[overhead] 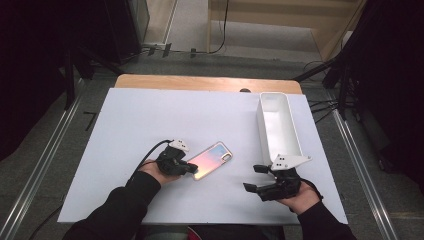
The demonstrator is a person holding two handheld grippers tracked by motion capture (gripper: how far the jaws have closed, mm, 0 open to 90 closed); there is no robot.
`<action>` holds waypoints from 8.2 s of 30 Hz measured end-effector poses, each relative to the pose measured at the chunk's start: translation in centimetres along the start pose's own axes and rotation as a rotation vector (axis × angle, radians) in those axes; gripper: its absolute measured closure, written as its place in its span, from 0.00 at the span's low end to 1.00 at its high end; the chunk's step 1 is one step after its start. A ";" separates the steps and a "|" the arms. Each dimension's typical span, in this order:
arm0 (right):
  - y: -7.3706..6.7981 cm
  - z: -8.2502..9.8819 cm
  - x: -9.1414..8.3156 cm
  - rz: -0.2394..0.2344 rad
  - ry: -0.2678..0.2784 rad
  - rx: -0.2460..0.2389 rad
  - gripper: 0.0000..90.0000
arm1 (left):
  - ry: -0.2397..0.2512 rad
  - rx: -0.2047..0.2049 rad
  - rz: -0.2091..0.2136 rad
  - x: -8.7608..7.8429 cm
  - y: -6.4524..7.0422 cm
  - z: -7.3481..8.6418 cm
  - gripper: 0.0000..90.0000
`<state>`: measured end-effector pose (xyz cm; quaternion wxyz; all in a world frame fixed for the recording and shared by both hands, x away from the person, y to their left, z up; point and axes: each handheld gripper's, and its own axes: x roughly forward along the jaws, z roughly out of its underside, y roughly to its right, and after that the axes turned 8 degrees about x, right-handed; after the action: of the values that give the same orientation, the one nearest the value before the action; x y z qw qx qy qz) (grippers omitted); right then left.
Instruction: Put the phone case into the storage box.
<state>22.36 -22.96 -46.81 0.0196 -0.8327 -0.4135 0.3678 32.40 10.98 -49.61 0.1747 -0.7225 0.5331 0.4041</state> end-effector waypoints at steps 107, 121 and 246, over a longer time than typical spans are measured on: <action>0.3 0.0 -0.3 0.005 0.012 0.010 0.26 | 0.314 0.019 -0.072 -7.4 -0.3 1.6 0.19; 0.3 0.0 -0.3 0.005 0.011 0.010 0.26 | 0.289 0.062 -0.047 -4.8 0.3 -0.8 0.19; 0.1 0.0 0.1 0.003 -0.016 -0.021 0.26 | 0.163 0.174 -0.189 2.1 1.4 -3.1 0.18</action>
<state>22.47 -22.99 -46.93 0.0069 -0.8305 -0.4164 0.3700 32.58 7.04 -49.14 0.2302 -0.7818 0.5083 0.2781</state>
